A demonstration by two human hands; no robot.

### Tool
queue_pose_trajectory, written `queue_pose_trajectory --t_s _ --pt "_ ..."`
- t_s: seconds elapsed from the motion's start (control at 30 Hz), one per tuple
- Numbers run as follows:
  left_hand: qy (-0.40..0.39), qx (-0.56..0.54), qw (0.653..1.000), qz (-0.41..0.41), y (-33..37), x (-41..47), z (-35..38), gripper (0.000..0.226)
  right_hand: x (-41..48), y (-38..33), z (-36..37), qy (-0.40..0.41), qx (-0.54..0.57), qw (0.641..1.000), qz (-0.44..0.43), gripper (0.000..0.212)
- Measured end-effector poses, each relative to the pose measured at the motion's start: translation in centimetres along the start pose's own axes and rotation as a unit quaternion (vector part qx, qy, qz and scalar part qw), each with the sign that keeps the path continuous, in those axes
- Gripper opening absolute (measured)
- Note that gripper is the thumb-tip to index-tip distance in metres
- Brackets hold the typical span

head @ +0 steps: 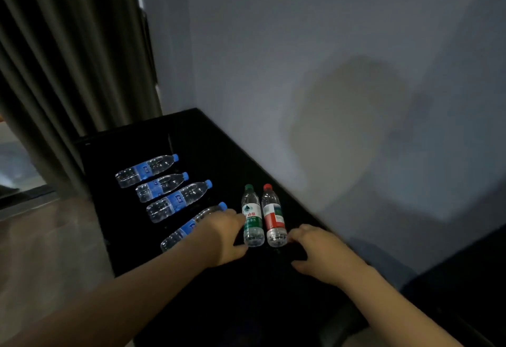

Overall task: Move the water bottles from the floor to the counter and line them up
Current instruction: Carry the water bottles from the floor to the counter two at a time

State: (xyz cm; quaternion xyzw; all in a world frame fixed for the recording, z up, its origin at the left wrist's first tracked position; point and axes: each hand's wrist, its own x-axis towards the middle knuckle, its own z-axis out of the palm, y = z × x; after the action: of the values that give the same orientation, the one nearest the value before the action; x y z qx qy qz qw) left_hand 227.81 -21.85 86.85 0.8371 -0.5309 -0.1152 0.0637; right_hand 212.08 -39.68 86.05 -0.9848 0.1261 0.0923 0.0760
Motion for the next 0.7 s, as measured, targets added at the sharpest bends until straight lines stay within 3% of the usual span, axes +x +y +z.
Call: queue_pose_trajectory --t_s 0.13,0.2,0.37,0.57,0.7 --pt "0.011 -0.01 1.0 0.025 0.6 -0.6 0.2 0.047 -2.8 -0.9 -0.6 -0.012 0.013 0.999 0.036 0.05" --pt "-0.01 0.002 0.993 0.119 3.0 -1.9 0.1 0.046 -8.9 -3.2 -0.6 -0.016 0.009 0.991 0.132 0.049" --pt "0.0 -0.003 0.981 0.193 7.2 -2.0 0.4 0.047 -13.8 -3.5 -0.5 0.008 0.011 0.981 0.196 0.051" --pt "-0.026 0.035 0.947 0.318 16.5 -2.8 0.9 0.046 -24.2 -3.8 0.3 0.038 -0.004 0.946 0.323 0.039" --pt "-0.043 0.035 0.914 0.401 23.8 -4.4 1.6 0.047 -31.8 -3.9 1.3 0.059 0.019 0.916 0.397 0.047"
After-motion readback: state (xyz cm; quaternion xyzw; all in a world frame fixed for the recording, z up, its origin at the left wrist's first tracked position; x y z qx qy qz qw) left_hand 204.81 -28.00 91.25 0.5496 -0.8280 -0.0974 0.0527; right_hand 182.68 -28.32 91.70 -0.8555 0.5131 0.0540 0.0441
